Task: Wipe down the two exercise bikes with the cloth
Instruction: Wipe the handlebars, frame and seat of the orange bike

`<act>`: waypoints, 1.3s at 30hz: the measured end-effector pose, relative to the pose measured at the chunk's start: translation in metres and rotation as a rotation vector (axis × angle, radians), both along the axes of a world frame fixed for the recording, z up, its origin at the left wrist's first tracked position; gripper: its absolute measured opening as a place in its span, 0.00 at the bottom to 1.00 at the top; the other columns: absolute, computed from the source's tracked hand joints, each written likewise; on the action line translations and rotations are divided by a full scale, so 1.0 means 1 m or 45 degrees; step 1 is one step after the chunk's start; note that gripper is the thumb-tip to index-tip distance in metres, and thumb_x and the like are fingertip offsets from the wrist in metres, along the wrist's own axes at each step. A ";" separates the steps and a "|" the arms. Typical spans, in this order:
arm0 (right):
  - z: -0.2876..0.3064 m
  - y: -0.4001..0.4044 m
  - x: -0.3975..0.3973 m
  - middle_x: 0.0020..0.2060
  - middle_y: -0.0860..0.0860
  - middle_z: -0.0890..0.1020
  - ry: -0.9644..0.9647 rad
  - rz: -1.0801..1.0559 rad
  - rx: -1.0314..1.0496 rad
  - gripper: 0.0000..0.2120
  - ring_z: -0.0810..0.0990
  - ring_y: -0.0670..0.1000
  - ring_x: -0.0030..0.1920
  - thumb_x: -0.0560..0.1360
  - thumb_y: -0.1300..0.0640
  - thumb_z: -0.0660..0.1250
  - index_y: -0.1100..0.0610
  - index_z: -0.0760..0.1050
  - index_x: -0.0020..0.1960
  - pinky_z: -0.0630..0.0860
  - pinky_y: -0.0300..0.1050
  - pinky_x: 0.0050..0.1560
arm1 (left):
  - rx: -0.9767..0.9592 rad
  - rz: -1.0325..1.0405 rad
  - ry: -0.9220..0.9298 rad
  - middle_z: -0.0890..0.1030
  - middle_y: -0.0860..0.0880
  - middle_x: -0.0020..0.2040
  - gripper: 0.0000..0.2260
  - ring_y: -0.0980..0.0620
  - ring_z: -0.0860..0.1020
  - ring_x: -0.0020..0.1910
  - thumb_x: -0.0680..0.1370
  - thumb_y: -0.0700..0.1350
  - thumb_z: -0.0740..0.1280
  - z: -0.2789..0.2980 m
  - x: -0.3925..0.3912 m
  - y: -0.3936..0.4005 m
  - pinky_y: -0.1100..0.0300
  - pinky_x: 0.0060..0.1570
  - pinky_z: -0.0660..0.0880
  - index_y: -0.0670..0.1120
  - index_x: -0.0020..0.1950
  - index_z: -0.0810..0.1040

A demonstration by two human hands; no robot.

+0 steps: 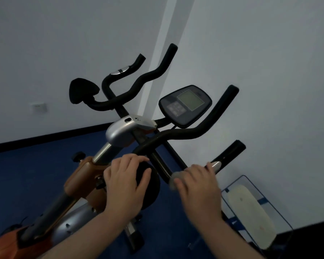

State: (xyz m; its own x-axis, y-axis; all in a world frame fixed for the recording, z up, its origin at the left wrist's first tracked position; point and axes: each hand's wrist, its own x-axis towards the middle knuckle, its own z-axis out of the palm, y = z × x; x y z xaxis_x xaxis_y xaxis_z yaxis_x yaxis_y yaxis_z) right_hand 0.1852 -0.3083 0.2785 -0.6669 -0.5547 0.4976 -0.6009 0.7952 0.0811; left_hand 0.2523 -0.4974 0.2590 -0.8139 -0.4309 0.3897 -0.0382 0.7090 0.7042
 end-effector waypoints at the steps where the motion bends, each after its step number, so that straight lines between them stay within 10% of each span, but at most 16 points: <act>1: -0.004 -0.006 0.006 0.44 0.50 0.81 -0.005 0.034 0.023 0.16 0.79 0.53 0.49 0.79 0.48 0.58 0.56 0.81 0.48 0.66 0.57 0.68 | -0.007 0.007 -0.005 0.69 0.62 0.53 0.14 0.62 0.62 0.56 0.76 0.58 0.55 0.000 0.000 0.000 0.57 0.54 0.57 0.58 0.57 0.74; 15: 0.010 0.040 -0.039 0.48 0.50 0.80 0.151 0.474 0.211 0.16 0.78 0.53 0.50 0.81 0.48 0.58 0.55 0.80 0.54 0.59 0.56 0.74 | -0.125 -0.191 0.010 0.74 0.59 0.60 0.13 0.59 0.69 0.65 0.76 0.40 0.68 0.036 -0.007 0.038 0.58 0.71 0.56 0.53 0.58 0.77; 24: 0.014 0.073 -0.081 0.53 0.52 0.80 0.236 0.297 -0.090 0.19 0.75 0.56 0.61 0.83 0.50 0.52 0.57 0.79 0.56 0.50 0.56 0.76 | 0.162 -0.278 -0.092 0.77 0.57 0.55 0.10 0.59 0.75 0.53 0.84 0.47 0.57 0.038 -0.049 0.107 0.59 0.54 0.72 0.53 0.62 0.74; 27: 0.032 0.089 -0.103 0.51 0.50 0.80 0.380 0.485 0.148 0.17 0.77 0.54 0.57 0.83 0.49 0.54 0.55 0.79 0.55 0.54 0.56 0.75 | -0.327 -0.207 -0.169 0.73 0.53 0.31 0.03 0.52 0.75 0.30 0.76 0.44 0.70 0.030 -0.057 0.114 0.57 0.31 0.70 0.49 0.46 0.77; 30: 0.060 0.097 -0.126 0.46 0.50 0.81 0.529 0.576 0.233 0.14 0.80 0.53 0.51 0.81 0.49 0.60 0.55 0.81 0.50 0.63 0.57 0.72 | -0.922 -0.189 -0.245 0.62 0.51 0.22 0.16 0.51 0.64 0.16 0.55 0.38 0.81 0.027 -0.059 0.110 0.62 0.24 0.54 0.46 0.32 0.74; 39: 0.080 0.090 -0.120 0.43 0.52 0.80 0.170 0.186 -0.705 0.17 0.77 0.52 0.43 0.80 0.48 0.59 0.61 0.78 0.47 0.73 0.42 0.40 | -0.964 0.052 -0.013 0.65 0.52 0.18 0.19 0.51 0.62 0.15 0.78 0.42 0.56 0.016 -0.068 0.113 0.63 0.26 0.51 0.49 0.27 0.69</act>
